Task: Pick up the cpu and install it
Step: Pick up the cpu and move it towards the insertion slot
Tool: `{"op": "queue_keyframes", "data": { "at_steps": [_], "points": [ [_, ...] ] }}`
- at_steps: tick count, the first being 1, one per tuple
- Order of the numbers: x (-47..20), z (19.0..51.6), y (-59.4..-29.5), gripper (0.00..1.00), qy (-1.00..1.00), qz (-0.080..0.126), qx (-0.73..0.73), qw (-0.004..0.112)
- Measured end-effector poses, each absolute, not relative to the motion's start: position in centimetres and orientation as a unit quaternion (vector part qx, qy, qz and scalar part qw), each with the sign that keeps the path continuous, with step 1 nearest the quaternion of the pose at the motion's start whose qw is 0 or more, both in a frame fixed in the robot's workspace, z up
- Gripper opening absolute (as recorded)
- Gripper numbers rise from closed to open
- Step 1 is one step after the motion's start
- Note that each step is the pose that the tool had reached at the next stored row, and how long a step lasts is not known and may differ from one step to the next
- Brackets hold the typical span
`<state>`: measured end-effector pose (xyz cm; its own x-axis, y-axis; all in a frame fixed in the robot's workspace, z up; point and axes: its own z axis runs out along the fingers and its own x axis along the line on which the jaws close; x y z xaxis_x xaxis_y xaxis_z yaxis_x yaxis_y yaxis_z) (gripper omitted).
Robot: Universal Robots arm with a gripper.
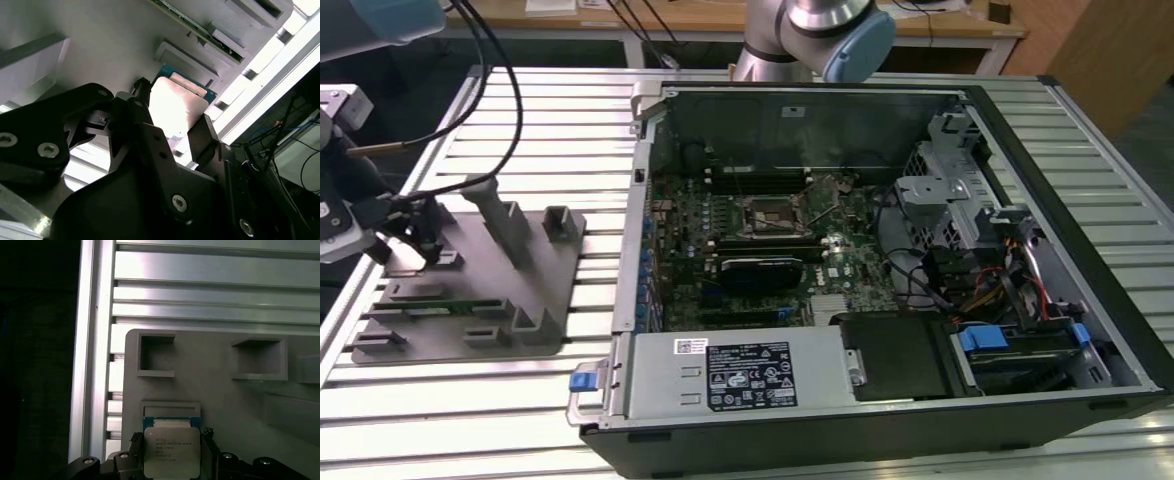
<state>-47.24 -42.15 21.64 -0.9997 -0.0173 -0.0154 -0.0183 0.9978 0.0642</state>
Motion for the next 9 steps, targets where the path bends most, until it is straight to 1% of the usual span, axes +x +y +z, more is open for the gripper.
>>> {"op": "queue_keyframes", "data": {
  "at_steps": [9],
  "points": [
    [-47.2, 23.2, -42.2, 0.54, 0.999, 0.032, -0.009, 0.007]
  ]
}}
